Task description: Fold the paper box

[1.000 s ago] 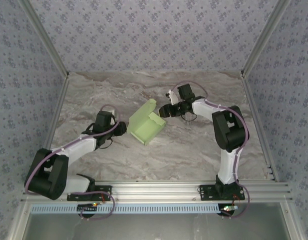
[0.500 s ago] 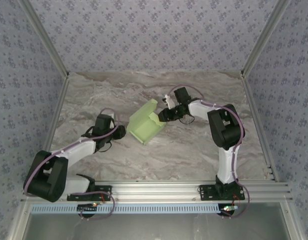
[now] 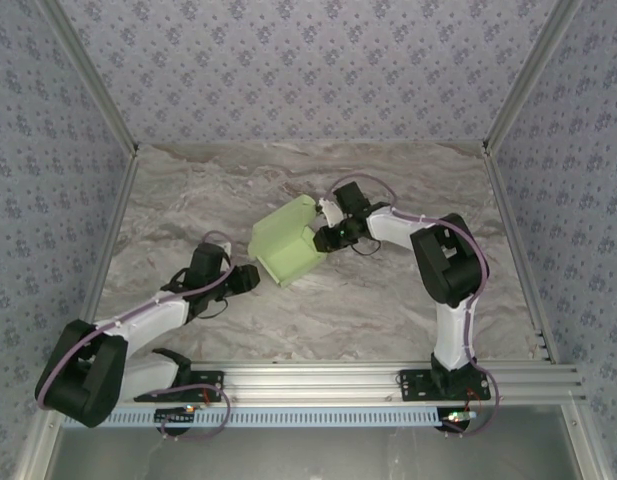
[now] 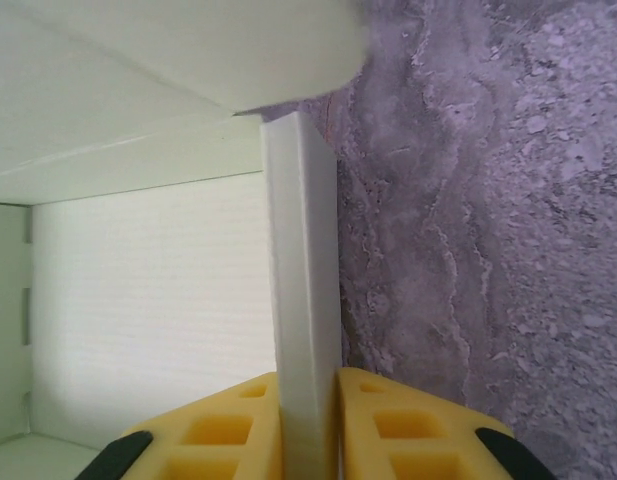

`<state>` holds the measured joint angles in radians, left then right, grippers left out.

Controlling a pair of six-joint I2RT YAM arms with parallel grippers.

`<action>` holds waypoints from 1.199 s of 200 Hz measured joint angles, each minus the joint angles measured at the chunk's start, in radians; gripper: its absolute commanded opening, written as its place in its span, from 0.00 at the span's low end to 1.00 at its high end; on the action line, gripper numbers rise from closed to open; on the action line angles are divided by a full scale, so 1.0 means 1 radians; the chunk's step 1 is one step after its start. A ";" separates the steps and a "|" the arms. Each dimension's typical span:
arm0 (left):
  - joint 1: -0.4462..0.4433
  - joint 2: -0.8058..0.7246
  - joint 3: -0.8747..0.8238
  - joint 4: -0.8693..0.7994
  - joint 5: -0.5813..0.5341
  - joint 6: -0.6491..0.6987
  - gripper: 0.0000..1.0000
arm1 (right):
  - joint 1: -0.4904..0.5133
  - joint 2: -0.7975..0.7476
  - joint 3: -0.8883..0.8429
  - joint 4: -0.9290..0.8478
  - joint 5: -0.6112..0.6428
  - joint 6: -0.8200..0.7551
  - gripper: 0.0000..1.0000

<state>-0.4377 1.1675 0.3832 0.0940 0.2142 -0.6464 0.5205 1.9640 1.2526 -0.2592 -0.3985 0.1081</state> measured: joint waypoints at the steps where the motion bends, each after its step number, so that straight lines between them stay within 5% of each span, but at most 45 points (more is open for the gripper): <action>1: -0.001 0.000 0.000 0.001 0.000 -0.001 0.48 | 0.002 -0.002 -0.001 0.000 0.006 0.000 0.17; 145: -0.055 0.112 0.005 0.155 0.009 -0.107 0.50 | 0.198 -0.039 -0.013 -0.040 0.618 0.015 0.15; 204: -0.055 0.131 0.043 0.152 -0.002 -0.095 0.50 | 0.197 -0.027 0.010 -0.083 0.674 0.015 0.19; 240: -0.055 0.130 0.055 0.143 -0.022 -0.071 0.50 | 0.163 -0.027 0.010 -0.090 0.613 0.030 0.30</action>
<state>-0.4923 1.2980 0.4381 0.2367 0.1925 -0.7177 0.6830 1.9366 1.2629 -0.3492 0.2150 0.1379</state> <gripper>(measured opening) 0.496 0.240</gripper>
